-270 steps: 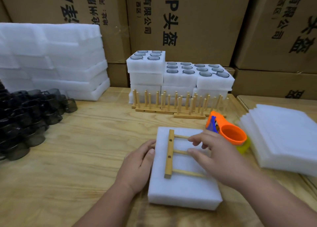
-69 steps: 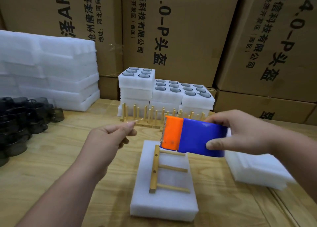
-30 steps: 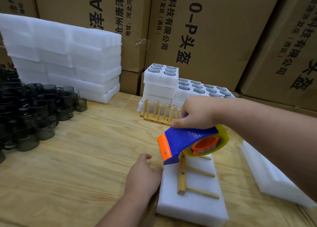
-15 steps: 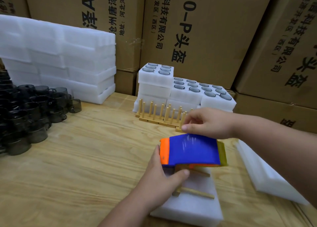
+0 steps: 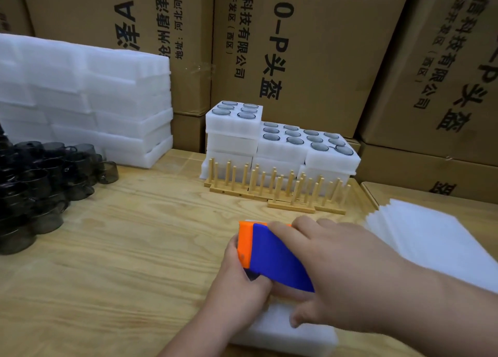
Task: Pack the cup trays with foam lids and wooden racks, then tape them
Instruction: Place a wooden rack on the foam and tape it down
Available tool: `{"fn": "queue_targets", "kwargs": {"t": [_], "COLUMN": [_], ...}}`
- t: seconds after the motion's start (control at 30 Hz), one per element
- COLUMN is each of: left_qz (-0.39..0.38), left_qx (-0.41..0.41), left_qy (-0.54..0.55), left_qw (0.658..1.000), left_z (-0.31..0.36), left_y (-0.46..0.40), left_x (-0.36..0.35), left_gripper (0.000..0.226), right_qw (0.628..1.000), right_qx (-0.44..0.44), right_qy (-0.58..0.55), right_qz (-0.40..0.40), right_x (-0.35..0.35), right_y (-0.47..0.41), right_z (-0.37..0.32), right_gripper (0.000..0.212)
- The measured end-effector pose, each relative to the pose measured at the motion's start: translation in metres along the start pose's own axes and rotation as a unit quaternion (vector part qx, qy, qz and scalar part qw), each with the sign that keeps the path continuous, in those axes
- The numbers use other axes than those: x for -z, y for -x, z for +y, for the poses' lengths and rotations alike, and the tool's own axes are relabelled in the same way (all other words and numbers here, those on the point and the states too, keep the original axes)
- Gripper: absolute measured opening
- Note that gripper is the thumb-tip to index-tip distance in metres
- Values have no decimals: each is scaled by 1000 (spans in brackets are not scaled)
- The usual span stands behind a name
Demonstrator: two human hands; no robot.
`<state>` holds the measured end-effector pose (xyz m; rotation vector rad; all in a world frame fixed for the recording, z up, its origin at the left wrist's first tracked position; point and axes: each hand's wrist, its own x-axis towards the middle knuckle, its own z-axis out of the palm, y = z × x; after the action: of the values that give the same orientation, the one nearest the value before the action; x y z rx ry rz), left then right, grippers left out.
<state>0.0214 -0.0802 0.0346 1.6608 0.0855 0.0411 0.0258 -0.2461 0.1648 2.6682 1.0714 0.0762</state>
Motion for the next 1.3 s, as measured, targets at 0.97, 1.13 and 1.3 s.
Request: {"fn": "queue_targets", "kwargs": {"t": [0.97,1.13,1.3], "left_qz": [71,73,53], "left_qx": [68,74,59], "left_qy": [-69,-92,-108], "left_qw": [993,990,991], "left_z": [11,9,3], "left_y": [2,-1,-3], "left_x": [-16,-15,-13], "left_gripper": [16,23,21], "right_qw": [999,998,995], "right_qx": [45,53,61], "right_qy": [-25,-33,-26], "right_qz": [1,-29,-78], "right_x": [5,14,34], "right_y": [-44,-48,-61], "right_z": [78,80,84], "right_gripper": [80,84,84]}}
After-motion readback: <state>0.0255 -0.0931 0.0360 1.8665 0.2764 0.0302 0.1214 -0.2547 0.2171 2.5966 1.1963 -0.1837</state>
